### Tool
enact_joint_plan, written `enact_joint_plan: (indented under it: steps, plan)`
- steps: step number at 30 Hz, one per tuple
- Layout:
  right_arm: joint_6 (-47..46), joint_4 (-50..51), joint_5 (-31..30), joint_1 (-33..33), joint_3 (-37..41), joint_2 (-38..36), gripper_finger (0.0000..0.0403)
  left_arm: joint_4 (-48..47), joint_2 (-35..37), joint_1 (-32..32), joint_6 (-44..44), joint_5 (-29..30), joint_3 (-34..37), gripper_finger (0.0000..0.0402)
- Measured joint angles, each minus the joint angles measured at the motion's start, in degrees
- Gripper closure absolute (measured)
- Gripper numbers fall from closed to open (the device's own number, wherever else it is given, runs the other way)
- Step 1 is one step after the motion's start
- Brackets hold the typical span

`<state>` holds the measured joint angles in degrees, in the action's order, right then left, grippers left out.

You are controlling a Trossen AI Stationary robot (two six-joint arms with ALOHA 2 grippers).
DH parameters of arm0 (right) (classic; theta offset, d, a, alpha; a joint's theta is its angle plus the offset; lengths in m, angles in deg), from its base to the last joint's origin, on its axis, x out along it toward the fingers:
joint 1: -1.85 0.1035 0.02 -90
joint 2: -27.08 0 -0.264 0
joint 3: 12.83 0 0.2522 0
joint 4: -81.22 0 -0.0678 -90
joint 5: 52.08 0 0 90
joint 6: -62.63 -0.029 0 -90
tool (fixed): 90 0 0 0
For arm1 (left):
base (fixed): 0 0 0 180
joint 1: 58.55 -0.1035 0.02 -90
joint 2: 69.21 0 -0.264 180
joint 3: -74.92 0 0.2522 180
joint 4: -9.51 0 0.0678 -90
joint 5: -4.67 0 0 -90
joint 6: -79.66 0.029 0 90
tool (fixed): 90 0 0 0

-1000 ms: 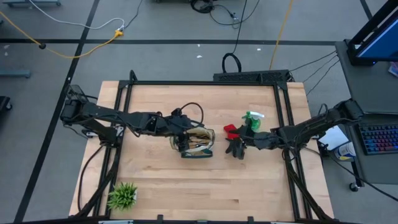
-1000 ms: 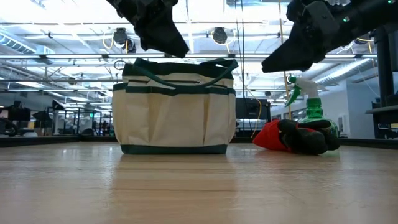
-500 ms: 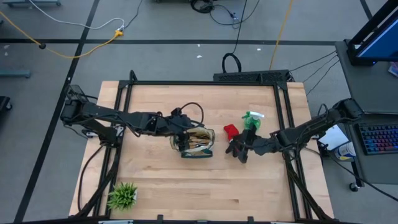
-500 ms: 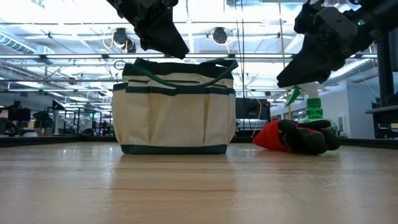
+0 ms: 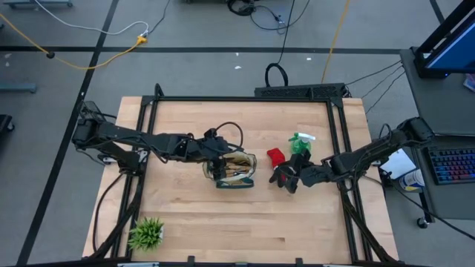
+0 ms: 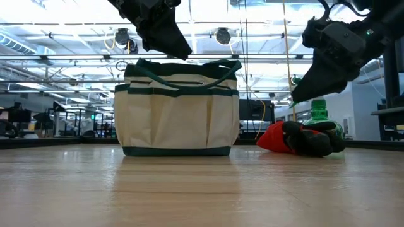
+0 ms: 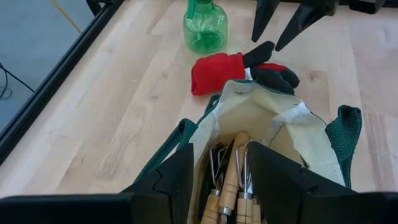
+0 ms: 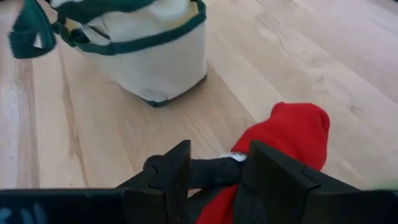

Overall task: Pick & Place Garden tools in Gardening bag
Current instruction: Put the green sprayer into the green gardening bag

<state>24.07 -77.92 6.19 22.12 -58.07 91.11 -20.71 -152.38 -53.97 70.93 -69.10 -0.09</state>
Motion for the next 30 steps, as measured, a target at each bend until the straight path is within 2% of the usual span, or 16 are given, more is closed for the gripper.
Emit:
enact_joint_plan:
  steps: [19, 30]
  plan:
    - [-2.16, 2.29, 0.2, 0.0, 0.0, 0.0, 0.0248, 0.01, 0.0, 0.0, -0.42, 0.02, 0.0, 0.0243]
    - [-9.55, 8.64, 0.24, 0.0, 0.0, 0.02, 0.0248, 0.01, -0.02, 0.01, -0.46, 0.02, 0.0, 0.0243]
